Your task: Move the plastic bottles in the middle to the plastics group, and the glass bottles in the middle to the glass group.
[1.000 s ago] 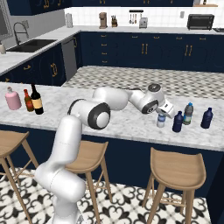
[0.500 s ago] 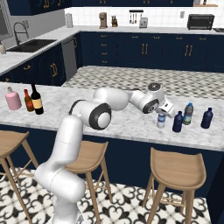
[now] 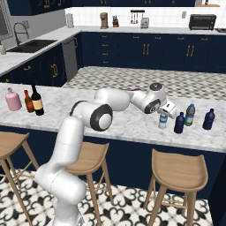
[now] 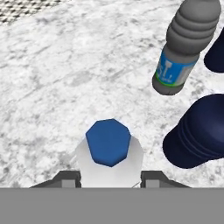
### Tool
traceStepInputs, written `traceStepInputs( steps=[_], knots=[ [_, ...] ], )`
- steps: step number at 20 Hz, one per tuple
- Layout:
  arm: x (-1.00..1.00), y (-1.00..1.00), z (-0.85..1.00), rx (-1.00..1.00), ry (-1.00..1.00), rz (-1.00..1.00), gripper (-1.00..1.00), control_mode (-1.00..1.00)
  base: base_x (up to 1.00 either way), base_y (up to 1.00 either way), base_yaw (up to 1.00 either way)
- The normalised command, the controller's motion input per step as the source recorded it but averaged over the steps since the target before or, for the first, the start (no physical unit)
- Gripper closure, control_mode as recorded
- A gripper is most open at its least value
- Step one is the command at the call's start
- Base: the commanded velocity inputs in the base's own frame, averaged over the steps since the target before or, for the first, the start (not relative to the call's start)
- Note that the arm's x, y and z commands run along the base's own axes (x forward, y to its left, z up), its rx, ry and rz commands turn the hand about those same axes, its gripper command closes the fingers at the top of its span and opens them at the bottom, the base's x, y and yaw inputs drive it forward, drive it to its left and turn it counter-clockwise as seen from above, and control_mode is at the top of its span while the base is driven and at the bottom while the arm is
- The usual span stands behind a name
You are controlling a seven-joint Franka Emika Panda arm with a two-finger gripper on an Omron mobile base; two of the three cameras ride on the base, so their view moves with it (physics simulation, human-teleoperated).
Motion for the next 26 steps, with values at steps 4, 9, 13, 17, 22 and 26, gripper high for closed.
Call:
traceStepInputs(
  steps=[4, 9, 13, 17, 22, 26],
  knots=[
    [0.00, 0.00, 0.00, 0.00, 0.00, 0.00, -1.00, -1.00, 0.00, 0.00, 0.00],
    [0.00, 0.00, 0.08, -0.01, 0.00, 0.00, -1.00, -1.00, 0.00, 0.00, 0.00],
    [-0.28, 0.07, 0.29, -0.01, 0.00, 0.00, -1.00, -1.00, 0.00, 0.00, 0.00],
    [-0.65, 0.19, 0.35, -0.01, 0.00, 0.01, -1.00, -1.00, 0.00, 0.00, 0.00],
    [-0.95, 0.46, 0.09, -0.01, -0.01, 0.06, -1.00, -1.00, 0.00, 0.00, 0.00],
    [-1.00, 0.35, 0.00, 0.00, -0.01, 0.12, -1.00, -1.00, 0.00, 0.00, 0.00]
  ],
)
